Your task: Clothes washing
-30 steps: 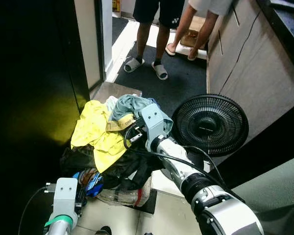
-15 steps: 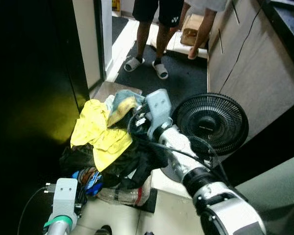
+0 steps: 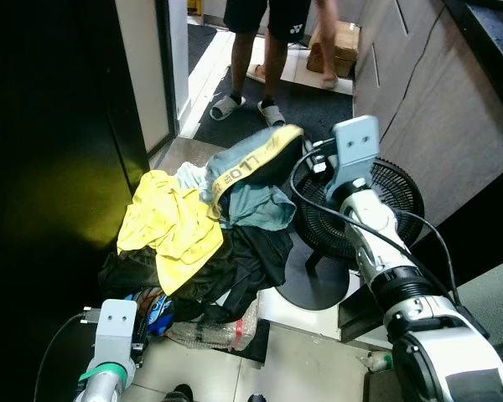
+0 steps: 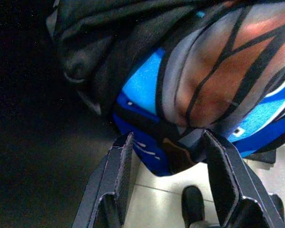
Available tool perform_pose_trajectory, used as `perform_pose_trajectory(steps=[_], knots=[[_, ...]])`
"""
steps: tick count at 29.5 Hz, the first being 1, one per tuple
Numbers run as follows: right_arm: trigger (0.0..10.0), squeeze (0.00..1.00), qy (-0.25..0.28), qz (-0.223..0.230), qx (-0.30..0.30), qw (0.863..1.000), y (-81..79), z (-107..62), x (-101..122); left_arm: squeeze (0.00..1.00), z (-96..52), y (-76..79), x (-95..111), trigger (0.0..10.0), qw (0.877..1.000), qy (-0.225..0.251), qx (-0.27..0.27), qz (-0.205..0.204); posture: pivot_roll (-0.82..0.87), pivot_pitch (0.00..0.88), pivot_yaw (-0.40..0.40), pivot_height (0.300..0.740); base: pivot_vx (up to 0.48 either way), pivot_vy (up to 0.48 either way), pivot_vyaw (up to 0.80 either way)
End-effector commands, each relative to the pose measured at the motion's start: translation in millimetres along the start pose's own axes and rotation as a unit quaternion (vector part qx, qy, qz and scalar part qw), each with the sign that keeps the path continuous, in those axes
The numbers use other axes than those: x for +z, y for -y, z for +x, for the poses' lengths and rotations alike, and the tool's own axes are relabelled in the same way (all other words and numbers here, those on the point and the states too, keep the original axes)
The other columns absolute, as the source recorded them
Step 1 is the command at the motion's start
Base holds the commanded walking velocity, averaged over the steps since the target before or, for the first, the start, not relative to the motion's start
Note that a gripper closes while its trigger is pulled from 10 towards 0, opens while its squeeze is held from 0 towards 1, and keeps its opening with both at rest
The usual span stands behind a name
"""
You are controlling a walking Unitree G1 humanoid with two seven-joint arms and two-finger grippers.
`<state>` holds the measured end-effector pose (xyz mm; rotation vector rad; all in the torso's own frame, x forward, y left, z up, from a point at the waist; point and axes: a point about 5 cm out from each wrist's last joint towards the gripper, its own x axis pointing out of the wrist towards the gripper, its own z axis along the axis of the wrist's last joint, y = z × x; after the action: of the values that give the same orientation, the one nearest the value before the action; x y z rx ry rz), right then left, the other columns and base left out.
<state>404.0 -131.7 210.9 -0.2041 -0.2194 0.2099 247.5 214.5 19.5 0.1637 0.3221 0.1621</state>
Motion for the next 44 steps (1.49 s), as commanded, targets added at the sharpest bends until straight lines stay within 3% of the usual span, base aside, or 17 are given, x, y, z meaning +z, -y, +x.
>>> perform_pose_trajectory(steps=[1, 4, 7, 11, 15, 24, 27, 31, 34, 35, 36, 37, 38, 39, 41, 43, 44], knots=[[10.0, 0.00, -0.081, 0.047, -0.014, 0.996, -2.7, -5.5, -26.5, 0.00, -4.3, 2.1, -11.4, 10.0, 1.000, -0.024, -0.006, 0.005, 0.15, 0.218, -0.050, 0.740, 0.000, 0.000, 0.00], [10.0, 0.00, -0.125, 0.140, -0.080, 0.979, 5.2, -10.9, -40.9, 0.00, -3.8, 1.6, -9.9, 10.0, 1.000, -0.022, -0.004, 0.004, 0.16, 0.217, -0.053, 0.740, 0.000, 0.000, 0.00], [10.0, 0.00, -0.105, 0.233, -0.110, 0.960, 19.5, -11.1, -37.9, 0.00, -5.8, -0.8, -11.5, 10.0, 1.000, -0.023, 0.000, 0.003, 0.17, 0.216, -0.054, 0.740, 0.000, 0.000, 0.00], [10.0, 0.00, -0.073, 0.264, -0.083, 0.958, 20.5, -8.2, -29.8, 0.00, -6.7, -1.4, -12.5, 10.0, 1.000, -0.025, 0.001, 0.003, 0.17, 0.216, -0.052, 0.740, 0.000, 0.000, 0.00], [10.0, 0.00, 0.042, 0.275, 0.015, 0.960, 24.0, -1.1, 4.3, 0.00, -6.5, -1.7, -12.8, 10.0, 1.000, -0.026, 0.000, 0.004, 0.16, 0.215, -0.050, 0.740, 0.000, 0.000, 0.00], [10.0, 0.00, 0.009, 0.147, -0.104, 0.984, 67.3, -10.9, -1.2, 0.00, -3.6, 0.2, -9.6, 10.0, 1.000, -0.023, -0.003, 0.004, 0.15, 0.213, -0.045, 0.740, 0.000, 0.000, 0.00], [10.0, 0.00, -0.039, -0.008, -0.037, 0.999, 61.3, -19.3, -18.3, 0.00, -3.1, -0.1, -9.2, 10.0, 1.000, -0.023, -0.005, 0.005, 0.15, 0.215, -0.036, 0.740, 0.000, 0.000, 0.00], [10.0, 0.00, -0.074, -0.075, 0.029, 0.994, 51.7, -22.0, -28.4, 0.00, -2.1, -0.6, -8.1, 10.0, 1.000, -0.022, -0.006, 0.006, 0.16, 0.212, -0.038, 0.740, 0.000, 0.000, 0.00], [10.0, 0.00, -0.074, -0.075, 0.029, 0.994, 51.7, -22.0, -28.4, 0.00, -2.1, -0.6, -8.1, 10.0, 1.000, -0.022, -0.006, 0.006, 0.16, 0.212, -0.038, 0.740, 0.000, 0.000, 0.00], [10.0, 0.00, -0.079, -0.062, 0.032, 0.994, 51.6, -22.2, -29.8, 0.00, -1.8, -0.9, -7.8, 10.0, 1.000, -0.021, -0.005, 0.006, 0.16, 0.212, -0.038, 0.740, 0.000, 0.000, 0.00], [10.0, 0.00, -0.080, 0.095, -0.001, 0.992, 57.4, -21.6, -31.5, 0.00, -1.8, -1.4, -7.8, 10.0, 1.000, -0.021, -0.004, 0.006, 0.16, 0.209, -0.041, 0.740, 0.000, 0.000, 0.00], [10.0, 0.00, -0.067, 0.238, -0.007, 0.969, 57.1, -21.3, -33.3, 0.00, -2.2, -2.0, -8.1, 10.0, 1.000, -0.021, -0.002, 0.005, 0.17, 0.207, -0.041, 0.740, 0.000, 0.000, 0.00], [10.0, 0.00, -0.067, 0.238, -0.007, 0.969, 57.1, -21.3, -33.3, 0.00, -2.2, -2.0, -8.1, 10.0, 1.000, -0.021, -0.002, 0.005, 0.17, 0.207, -0.041, 0.740, 0.000, 0.000, 0.00], [10.0, 0.00, -0.046, 0.309, 0.001, 0.950, 54.6, -21.3, -33.0, 0.00, -2.6, -2.4, -8.3, 10.0, 1.000, -0.021, -0.001, 0.005, 0.17, 0.207, -0.041, 0.740, 0.000, 0.000, 0.00], [10.0, 0.00, -0.046, 0.309, 0.001, 0.950, 54.6, -21.3, -33.0, 0.00, -2.6, -2.4, -8.3, 10.0, 1.000, -0.021, -0.001, 0.005, 0.17, 0.207, -0.041, 0.740, 0.000, 0.000, 0.00], [10.0, 0.00, 0.027, 0.392, 0.115, 0.912, 41.9, -23.7, -20.8, 0.00, -3.6, -4.0, -9.1, 10.0, 1.000, -0.022, 0.001, 0.005, 0.17, 0.204, -0.039, 0.740, 0.000, 0.000, 0.00], [10.0, 0.00, 0.027, 0.392, 0.115, 0.912, 41.9, -23.7, -20.8, 0.00, -3.6, -4.0, -9.1, 10.0, 1.000, -0.022, 0.001, 0.005, 0.17, 0.204, -0.039, 0.740, 0.000, 0.000, 0.00]])
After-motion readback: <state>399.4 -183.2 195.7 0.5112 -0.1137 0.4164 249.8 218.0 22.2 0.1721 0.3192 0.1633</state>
